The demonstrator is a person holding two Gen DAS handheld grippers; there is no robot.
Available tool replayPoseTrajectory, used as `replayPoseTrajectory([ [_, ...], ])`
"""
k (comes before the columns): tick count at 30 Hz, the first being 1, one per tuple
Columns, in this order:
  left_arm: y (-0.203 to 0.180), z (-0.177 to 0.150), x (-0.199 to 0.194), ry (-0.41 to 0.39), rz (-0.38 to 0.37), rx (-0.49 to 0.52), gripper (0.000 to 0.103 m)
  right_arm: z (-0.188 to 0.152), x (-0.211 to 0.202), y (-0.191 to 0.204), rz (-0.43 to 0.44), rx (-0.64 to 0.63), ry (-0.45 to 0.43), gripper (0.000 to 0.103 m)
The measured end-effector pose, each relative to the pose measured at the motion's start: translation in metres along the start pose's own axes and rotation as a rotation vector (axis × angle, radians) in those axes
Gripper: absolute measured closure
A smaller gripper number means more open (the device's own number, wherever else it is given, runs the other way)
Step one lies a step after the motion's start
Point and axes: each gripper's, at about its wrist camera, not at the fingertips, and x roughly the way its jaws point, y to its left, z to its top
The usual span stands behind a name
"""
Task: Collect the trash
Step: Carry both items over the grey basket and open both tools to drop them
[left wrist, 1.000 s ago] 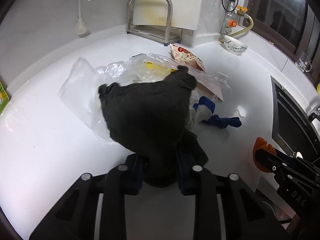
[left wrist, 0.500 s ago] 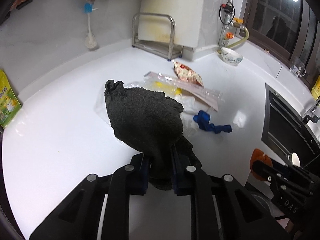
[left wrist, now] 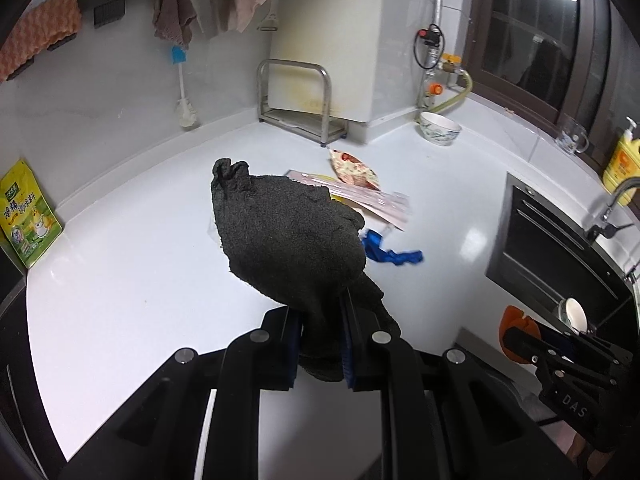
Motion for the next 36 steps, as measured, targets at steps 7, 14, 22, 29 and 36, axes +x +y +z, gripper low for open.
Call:
replayPoseTrajectory([
  [7, -0.023, -0.020, -0.028, 0.000, -0.013, 0.038, 0.086, -0.021, -0.021, -0.004, 0.018, -0.017, 0.004, 0.075],
  [14, -0.048, -0.040, -0.047, 0.012, -0.030, 0.067, 0.086, -0.048, -0.041, -0.013, 0.041, -0.030, 0.020, 0.075],
  [22, -0.078, -0.065, -0.055, 0.048, -0.059, 0.089, 0.086, -0.076, -0.057, -0.034, 0.044, -0.029, 0.051, 0.075],
  [29, -0.099, -0.091, -0.053, 0.100, -0.063, 0.111, 0.086, -0.097, -0.055, -0.052, 0.060, -0.012, 0.089, 0.075],
  [36, -0.108, -0.115, -0.038, 0.179, -0.062, 0.120, 0.086, -0.116, -0.042, -0.065, 0.072, 0.001, 0.149, 0.075],
])
